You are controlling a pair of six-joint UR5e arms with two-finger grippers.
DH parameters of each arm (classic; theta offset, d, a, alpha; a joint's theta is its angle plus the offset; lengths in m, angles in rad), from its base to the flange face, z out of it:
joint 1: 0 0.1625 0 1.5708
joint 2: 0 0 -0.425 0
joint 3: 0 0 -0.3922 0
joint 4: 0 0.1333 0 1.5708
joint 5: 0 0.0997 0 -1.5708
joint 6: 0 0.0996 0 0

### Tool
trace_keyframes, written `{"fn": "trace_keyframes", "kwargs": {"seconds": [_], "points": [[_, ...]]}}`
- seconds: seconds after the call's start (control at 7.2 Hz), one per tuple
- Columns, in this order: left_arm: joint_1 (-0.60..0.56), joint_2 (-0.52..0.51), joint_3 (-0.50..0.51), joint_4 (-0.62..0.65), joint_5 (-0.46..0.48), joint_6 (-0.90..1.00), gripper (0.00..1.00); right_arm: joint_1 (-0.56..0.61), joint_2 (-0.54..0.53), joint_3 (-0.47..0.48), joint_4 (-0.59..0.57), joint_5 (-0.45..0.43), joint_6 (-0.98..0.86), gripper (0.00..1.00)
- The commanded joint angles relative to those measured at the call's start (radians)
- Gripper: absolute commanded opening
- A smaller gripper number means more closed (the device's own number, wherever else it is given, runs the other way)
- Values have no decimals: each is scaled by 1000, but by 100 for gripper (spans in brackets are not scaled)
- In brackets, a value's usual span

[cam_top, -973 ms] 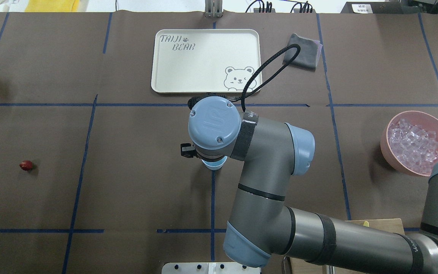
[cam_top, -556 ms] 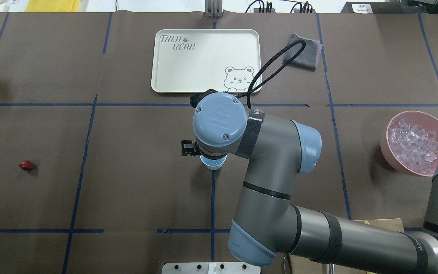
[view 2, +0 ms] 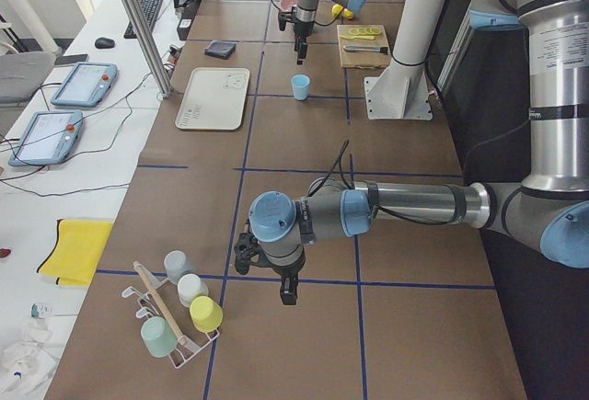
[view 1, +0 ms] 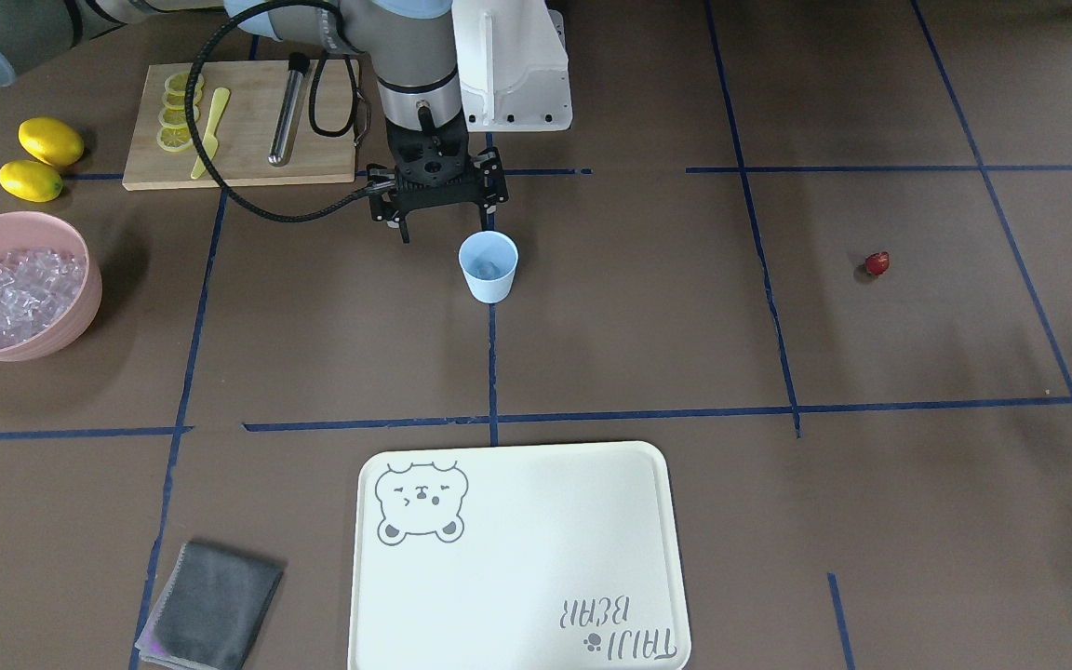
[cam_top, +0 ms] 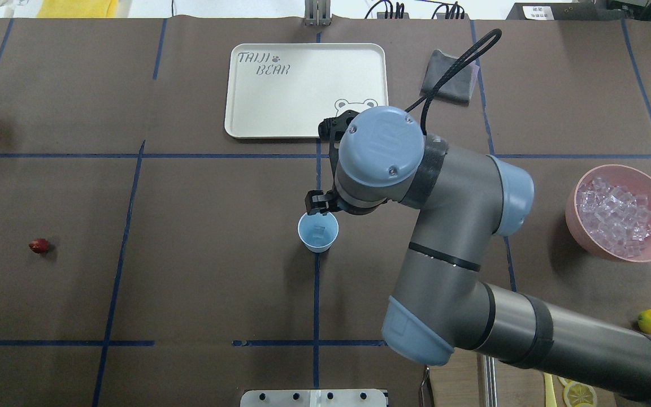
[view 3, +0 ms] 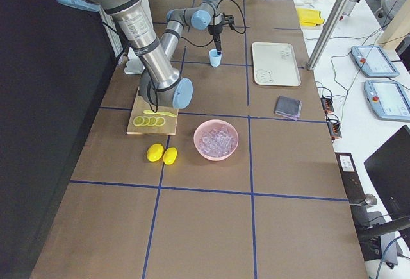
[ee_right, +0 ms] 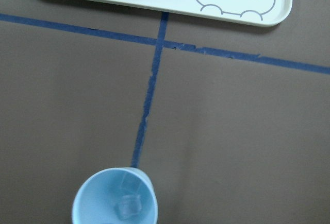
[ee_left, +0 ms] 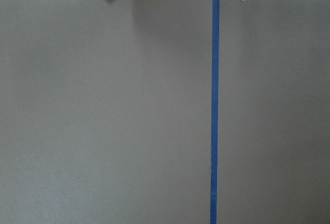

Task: Put ice and strawberries in cup
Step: 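Move the right gripper back over the bowl of ice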

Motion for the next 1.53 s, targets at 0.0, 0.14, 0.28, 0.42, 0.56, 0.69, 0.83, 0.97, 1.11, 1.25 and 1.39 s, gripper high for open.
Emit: {"fn": "trace_keyframes", "kwargs": {"seconds": [0.0,0.14,0.28,0.42,0.56,0.69,0.83,0.97,1.11,1.25,1.39], "points": [[0,0,0,0,1,0,100,156,-97,74,6,156,-331,100],[0,0,0,-2,-1,0,100,229,-145,88,11,230,-477,100],[0,0,2,-2,-1,0,100,271,-220,116,14,249,-569,100],[2,0,2,-3,-1,0,100,313,-295,143,21,255,-683,100],[2,0,0,-5,-1,0,100,368,-361,147,49,318,-744,100],[2,0,0,-6,-1,0,100,418,-447,147,102,367,-786,100],[2,0,0,-6,-1,0,100,449,-530,147,174,378,-783,100],[2,0,-3,-8,-1,0,100,484,-596,145,207,399,-779,100],[2,0,-3,-8,-1,0,100,509,-662,145,237,404,-776,100],[2,0,-4,-6,-1,0,100,511,-725,141,282,403,-757,99],[2,0,-4,-6,-1,0,100,514,-765,106,352,403,-754,97]]}}
